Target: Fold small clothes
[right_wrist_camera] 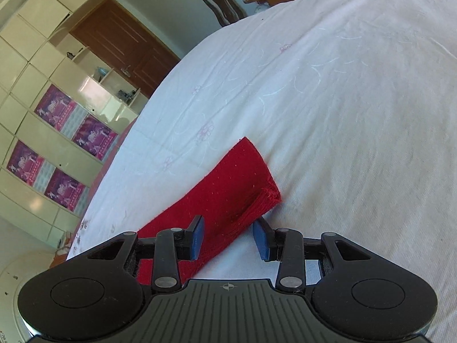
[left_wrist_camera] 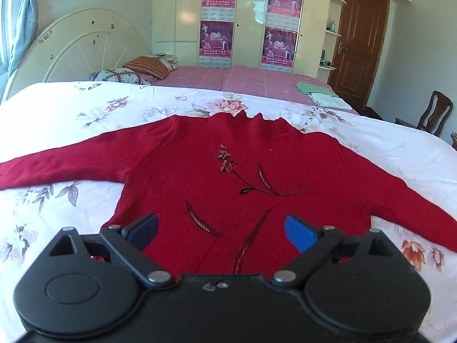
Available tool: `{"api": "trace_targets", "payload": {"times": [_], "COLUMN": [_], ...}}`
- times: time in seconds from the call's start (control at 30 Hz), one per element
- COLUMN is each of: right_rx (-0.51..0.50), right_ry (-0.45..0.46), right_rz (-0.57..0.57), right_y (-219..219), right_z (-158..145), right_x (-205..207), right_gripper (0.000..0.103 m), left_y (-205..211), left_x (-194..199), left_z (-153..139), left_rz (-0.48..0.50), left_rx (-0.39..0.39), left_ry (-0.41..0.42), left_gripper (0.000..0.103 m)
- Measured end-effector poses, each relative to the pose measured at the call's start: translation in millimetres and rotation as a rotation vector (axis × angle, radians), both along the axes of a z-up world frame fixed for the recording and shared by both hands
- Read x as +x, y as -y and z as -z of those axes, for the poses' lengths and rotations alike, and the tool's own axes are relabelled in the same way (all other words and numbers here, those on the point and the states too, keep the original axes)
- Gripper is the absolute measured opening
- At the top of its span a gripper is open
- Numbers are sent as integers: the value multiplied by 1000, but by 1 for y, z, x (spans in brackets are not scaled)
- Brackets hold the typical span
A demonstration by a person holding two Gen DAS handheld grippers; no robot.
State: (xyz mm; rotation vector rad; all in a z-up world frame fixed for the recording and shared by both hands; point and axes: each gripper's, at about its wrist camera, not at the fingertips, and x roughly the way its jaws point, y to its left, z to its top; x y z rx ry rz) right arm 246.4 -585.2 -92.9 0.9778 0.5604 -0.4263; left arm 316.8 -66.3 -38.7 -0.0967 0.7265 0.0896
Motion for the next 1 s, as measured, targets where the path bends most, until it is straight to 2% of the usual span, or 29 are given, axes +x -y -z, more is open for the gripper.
{"api": "trace_targets", "payload": {"times": [0.03, 0.07, 0.13, 0.2, 0.27, 0.37, 0.53, 0.73, 0.83, 1.0], "right_rx": [-10, -25, -34, -41, -108, -270, -425, -469, -482, -485], "right_ry": [-1, -12, -42, -41, -62, -44, 41, 109, 122, 119], "right_rz": [-2, -7, -13, -17, -41, -144, -372, -625, -723, -838], "right_y": [0, -1, -3, -5, -11, -42, -121, -241, -294, -367], "right_z": [0, 0, 4, 4, -4, -25, -55, -61, -57, -42], "right_x": [-2, -5, -4, -1, 5, 18, 39, 65, 84, 109], "right_gripper": [34, 17, 5, 5, 5, 5, 4, 4, 4, 4], "left_y": [-2, -2, -3, -9, -19, -31, -58, -111, -138, -166], "left_x": [6, 12, 25, 34, 38, 41, 47, 63, 71, 79], "left_z": [-1, -1, -2, -3, -4, -5, -4, 1, 2, 6], "left_rz": [10, 6, 0, 12, 39, 47, 63, 46, 59, 73], "left_rx": [-11, 13, 67, 65, 27, 30, -18, -87, -150, -189], "left_ry": [-10, -22, -45, -57, -52, -27, 9, -4, -10, -3], "left_gripper": [95, 95, 95, 95, 95, 93, 94, 93, 93, 92]}}
